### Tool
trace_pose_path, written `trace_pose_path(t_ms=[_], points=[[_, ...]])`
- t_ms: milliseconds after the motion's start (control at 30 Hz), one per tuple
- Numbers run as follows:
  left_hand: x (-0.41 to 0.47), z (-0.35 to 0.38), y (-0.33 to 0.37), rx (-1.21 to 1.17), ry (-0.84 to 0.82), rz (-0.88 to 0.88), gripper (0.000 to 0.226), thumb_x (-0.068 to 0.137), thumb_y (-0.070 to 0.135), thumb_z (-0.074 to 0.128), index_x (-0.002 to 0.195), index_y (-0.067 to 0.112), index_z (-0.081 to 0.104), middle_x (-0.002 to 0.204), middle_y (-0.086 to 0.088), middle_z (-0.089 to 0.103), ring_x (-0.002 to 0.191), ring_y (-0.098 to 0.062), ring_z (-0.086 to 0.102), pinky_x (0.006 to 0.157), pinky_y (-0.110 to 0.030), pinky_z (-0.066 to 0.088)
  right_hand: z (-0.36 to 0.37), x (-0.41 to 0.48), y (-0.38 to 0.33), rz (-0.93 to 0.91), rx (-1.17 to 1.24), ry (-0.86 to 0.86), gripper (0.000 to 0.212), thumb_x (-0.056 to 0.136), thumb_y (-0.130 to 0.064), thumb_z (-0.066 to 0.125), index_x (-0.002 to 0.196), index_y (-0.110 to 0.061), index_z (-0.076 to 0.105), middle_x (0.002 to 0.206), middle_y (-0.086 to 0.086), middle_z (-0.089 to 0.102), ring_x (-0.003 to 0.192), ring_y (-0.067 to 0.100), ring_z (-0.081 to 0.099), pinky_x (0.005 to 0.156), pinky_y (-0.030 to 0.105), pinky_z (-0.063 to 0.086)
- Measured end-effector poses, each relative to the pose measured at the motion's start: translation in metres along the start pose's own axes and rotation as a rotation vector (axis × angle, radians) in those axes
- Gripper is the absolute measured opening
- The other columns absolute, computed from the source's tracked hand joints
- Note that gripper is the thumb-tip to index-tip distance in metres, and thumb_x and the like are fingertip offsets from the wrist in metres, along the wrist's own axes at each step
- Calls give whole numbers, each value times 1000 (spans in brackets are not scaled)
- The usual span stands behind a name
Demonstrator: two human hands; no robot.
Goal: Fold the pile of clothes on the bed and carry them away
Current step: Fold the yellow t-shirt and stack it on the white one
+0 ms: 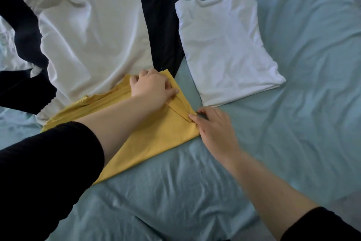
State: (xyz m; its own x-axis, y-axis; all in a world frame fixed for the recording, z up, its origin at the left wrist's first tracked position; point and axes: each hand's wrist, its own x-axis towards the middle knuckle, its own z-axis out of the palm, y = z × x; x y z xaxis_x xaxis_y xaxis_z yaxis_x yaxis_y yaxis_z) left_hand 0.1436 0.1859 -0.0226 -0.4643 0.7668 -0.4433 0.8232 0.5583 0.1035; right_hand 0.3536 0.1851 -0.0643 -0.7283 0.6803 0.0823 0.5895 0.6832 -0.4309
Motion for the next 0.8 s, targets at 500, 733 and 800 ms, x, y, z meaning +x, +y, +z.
trace_pose_path(t_ms=[500,733,800], points=[[-40,51,-22,121,-26,150,90,89,73,22,151,23,-20,160,-2,-22,147,-21,-22,115,-53,-15,-24,-24,0,-186,-281,-294,51,76,-10,56,126,-18,64,134,-5,60,126,20,55,107,41,38],[-130,50,-89,-442,225,15,40,91,35,55,130,25,55,138,5,49,127,-19,44,103,-33,34,-9,6,-95,-179,-35,-578,64,88,-19,51,149,-25,33,146,-3,43,134,20,39,113,36,26],[-157,61,-114,-562,244,-175,39,90,26,59,129,21,56,135,3,51,125,-19,45,103,-29,33,7,16,-132,-230,23,-646,62,93,-21,44,151,-29,23,149,-7,38,136,16,33,112,33,23]])
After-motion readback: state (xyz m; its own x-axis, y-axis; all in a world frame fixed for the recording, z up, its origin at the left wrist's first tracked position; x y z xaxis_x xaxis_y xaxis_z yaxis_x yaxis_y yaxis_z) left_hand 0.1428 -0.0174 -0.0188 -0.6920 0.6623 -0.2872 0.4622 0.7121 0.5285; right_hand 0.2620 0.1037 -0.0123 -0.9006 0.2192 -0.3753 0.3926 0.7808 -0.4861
